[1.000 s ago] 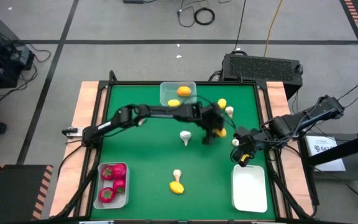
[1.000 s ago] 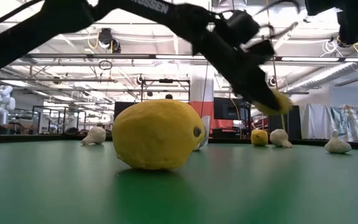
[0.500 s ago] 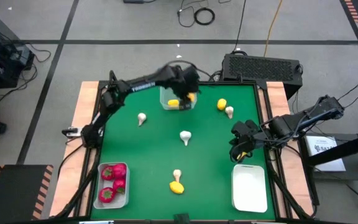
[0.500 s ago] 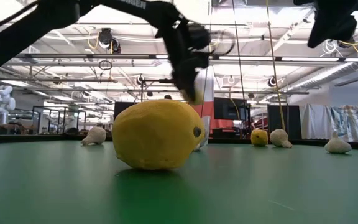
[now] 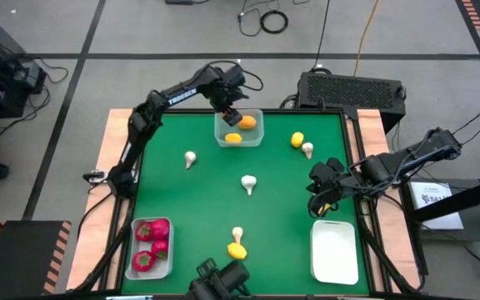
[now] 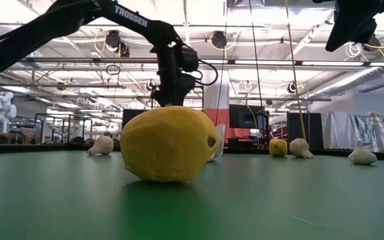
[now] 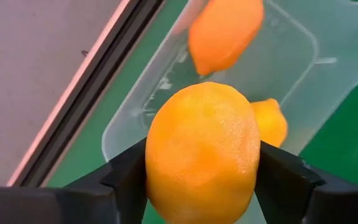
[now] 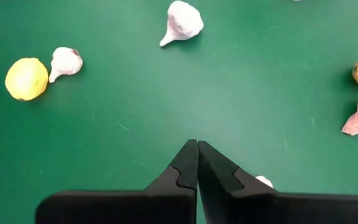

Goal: Sort produce into baskets
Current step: Put the lemon into the transparent bin

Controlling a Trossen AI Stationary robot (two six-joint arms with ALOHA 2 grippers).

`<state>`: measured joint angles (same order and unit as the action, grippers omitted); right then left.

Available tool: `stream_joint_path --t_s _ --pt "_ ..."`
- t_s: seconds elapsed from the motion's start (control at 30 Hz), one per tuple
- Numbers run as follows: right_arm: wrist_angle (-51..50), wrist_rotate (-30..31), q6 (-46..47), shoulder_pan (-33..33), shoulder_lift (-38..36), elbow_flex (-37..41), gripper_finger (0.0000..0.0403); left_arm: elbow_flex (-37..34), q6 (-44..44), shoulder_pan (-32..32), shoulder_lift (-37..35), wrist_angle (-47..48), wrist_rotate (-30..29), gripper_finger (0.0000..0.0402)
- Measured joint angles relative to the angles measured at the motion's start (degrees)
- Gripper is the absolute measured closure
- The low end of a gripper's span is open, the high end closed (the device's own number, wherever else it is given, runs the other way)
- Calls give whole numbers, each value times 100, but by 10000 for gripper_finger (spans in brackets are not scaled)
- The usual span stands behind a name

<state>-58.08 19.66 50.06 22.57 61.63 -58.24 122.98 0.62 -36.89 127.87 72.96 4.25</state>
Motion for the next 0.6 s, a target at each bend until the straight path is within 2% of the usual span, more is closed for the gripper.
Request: stream_joint_path --t_s 0.1,0.3,0.43,0.6 --pt "0 2 -23 0 0 0 403 2 7 1 -4 -10 207 130" --pt "0 35 -23 0 0 0 403 2 122 48 -2 25 150 86" --pt "-2 33 -42 0 0 0 403 69 219 62 -74 184 163 81" --pt "4 31 69 0 0 0 403 92 396 230 -639 371 238 80"
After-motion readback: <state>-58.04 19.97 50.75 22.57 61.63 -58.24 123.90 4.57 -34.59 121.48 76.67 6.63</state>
